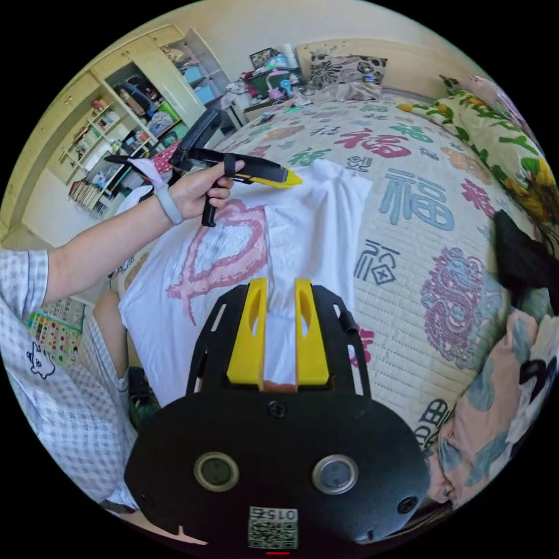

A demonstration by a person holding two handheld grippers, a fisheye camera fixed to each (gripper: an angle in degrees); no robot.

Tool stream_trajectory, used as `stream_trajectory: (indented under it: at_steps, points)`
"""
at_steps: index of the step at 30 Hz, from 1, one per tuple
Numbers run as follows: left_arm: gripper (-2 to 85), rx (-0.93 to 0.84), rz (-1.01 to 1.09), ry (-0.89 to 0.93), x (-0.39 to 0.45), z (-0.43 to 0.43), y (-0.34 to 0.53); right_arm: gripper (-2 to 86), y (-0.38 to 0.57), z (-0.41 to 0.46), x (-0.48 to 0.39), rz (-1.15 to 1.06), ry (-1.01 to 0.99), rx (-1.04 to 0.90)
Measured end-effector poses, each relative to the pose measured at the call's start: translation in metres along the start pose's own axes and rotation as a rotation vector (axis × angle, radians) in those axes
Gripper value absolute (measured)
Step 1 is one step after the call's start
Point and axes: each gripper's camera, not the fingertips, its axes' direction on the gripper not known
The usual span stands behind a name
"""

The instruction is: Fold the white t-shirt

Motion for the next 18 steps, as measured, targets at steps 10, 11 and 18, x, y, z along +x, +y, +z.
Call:
stream_trajectory:
  at_steps: [10,11,18]
  points:
    - [0.3,-0.085,0.134,-0.134,0.029,-0.032,0.044,1.1,-0.003,0.077,-0.019,-0.11,0.068,-0.17]
    - [0.8,-0.092,0.134,-0.135,0.03,-0.037,0.047,1.6,-0.001,0.081,-0.015,-0.109,0.033,-0.163]
    - [3.5,0.076,0.161,-0.121,0.053,-0.076,0.054,3.2,0.009,0.084,0.015,-0.038,-0.048,-0.065]
